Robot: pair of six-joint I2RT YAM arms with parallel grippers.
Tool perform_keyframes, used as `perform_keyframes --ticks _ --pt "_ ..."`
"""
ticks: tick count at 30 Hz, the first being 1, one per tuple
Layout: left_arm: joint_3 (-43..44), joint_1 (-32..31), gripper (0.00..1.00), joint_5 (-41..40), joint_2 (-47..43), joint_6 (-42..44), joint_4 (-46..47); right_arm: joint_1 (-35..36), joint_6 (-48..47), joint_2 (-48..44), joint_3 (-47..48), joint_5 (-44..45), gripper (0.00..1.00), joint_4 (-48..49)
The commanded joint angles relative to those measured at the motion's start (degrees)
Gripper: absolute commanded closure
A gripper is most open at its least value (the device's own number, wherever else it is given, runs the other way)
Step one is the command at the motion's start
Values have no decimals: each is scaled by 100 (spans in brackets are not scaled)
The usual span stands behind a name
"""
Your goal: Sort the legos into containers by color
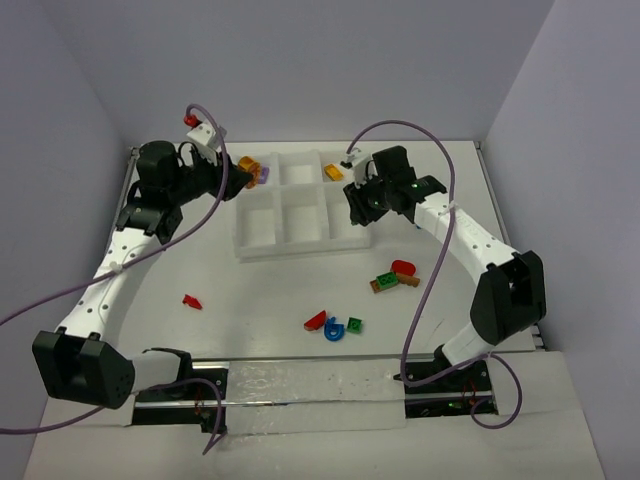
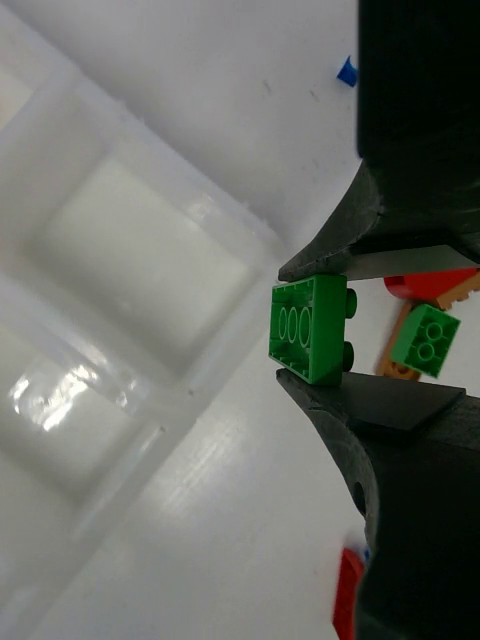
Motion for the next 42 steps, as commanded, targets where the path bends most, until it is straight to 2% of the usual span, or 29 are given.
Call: perform_keyframes --ticks 1,9,12,15,20,22,24,26,27,29,31,33,36,37,39,40,42 --pt "56 -340 100 -1039 185 -122 997 -91 122 20 -151 851 100 931" --pt "934 -700 100 -334 1269 369 1081 -91 746 468 -232 570 100 1732" --pt "1026 -745 100 -29 1552 256 1495 12 776 632 -159 653 100 1825" --pt "1420 -840 100 181 2158 194 1515 148 810 826 -230 938 100 2018" --pt "1795 -1006 100 157 2786 -48 1821 162 780 1061 -260 1129 100 2395" --pt "2022 -1056 100 98 2998 -139 1877 155 732 1197 -192 1112 97 2379" --pt "2210 -1109 100 30 3306 -314 1926 155 708 1317 -53 1104 90 2276" --pt "2345 -1146 100 -15 3573 -505 2133 155 645 1408 -47 1131 79 2253" --pt "2413 -1176 100 -52 3674 -535 2183 155 621 1422 -84 1133 63 2269" --pt "2634 -1241 100 -104 3908 -557 2228 155 568 1386 -232 1169 43 2451" --pt "2731 -1272 100 -110 4110 -625 2324 155 561 1378 -358 1207 35 2600" --pt "2843 -1276 100 -105 4272 -691 2390 155 543 1404 -353 1219 33 2616" --pt "3076 -1274 100 -124 4610 -793 2504 147 553 1304 -394 1219 24 2657" --pt "3155 -1279 99 -131 4639 -820 2525 147 566 1222 -404 1215 18 2657" --pt "3300 -1274 98 -122 4894 -851 2568 136 600 1055 -427 1172 14 2616" --pt "3493 -1288 97 -122 5038 -858 2611 122 636 813 -492 1151 1 2588" --pt "3648 -1290 95 -140 5332 -892 2655 71 664 574 -554 1125 0 2512"
